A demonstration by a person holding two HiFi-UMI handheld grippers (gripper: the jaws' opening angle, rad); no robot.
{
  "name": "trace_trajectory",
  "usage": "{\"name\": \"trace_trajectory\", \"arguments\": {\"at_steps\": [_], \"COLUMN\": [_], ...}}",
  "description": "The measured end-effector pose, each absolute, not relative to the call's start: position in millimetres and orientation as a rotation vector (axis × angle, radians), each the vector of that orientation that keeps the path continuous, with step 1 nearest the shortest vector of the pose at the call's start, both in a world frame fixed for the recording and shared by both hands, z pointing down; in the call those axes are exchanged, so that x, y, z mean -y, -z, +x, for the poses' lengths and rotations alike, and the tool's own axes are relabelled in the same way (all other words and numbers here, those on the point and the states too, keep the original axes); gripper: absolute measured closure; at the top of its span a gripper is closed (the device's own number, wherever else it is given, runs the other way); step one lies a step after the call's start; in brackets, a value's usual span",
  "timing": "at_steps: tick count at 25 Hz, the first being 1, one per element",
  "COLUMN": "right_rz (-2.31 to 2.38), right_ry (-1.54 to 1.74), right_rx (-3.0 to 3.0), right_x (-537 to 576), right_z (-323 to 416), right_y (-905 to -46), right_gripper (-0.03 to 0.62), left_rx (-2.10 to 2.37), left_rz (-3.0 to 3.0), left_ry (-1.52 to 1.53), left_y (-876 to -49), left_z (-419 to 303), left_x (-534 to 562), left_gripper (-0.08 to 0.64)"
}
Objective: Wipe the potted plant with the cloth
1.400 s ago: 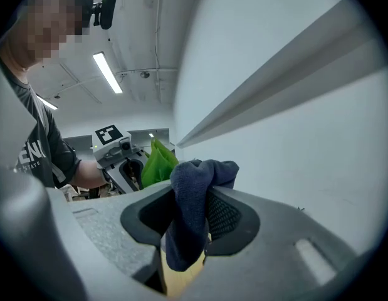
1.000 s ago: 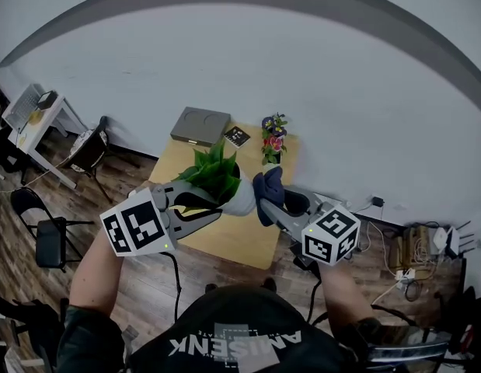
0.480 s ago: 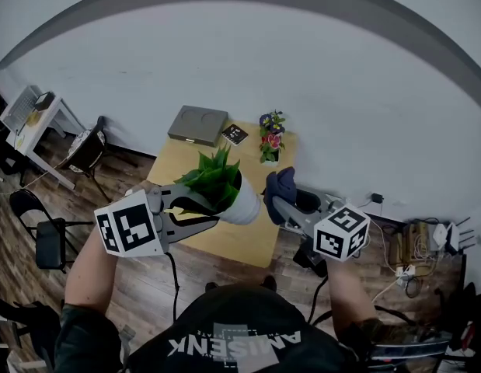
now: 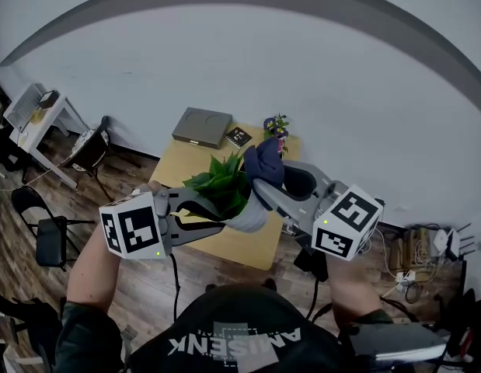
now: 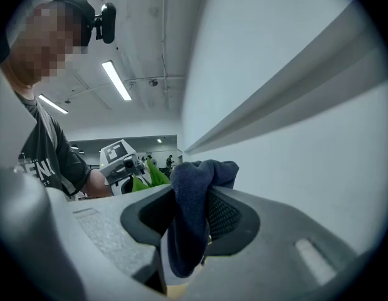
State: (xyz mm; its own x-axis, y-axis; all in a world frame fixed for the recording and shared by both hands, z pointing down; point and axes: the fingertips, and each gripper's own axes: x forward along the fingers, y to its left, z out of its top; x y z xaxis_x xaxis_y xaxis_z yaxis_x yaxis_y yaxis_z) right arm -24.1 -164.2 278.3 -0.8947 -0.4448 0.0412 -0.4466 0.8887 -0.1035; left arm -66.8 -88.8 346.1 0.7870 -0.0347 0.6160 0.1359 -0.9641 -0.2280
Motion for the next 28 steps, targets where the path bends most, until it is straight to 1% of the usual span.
{"name": "trace_trajectory", "arguments": {"at_steps": [8,21,28], "right_rz": [0.704,0.825,0.844], "right_ry": [-0.287,-0.528,-0.604], "right_rx": [3.031,2.93,2.868], "right_x": [164,159,157], "right_z": [-26,1,11], "right_y": [-300,-370,-401], "right_gripper": [0.46,0.46,0.46], "left_rx": [0.085,0.09,0.133], "left_rz": [-2.72,-2.713,-2.703], "left_ry": [0.975,0.971,0.989], "left_y": [-348,-351,-353], "left_z": [-74,-73,-69], "left_x": [88,94,92], "left_gripper": [0.551,0.549,0.549]}}
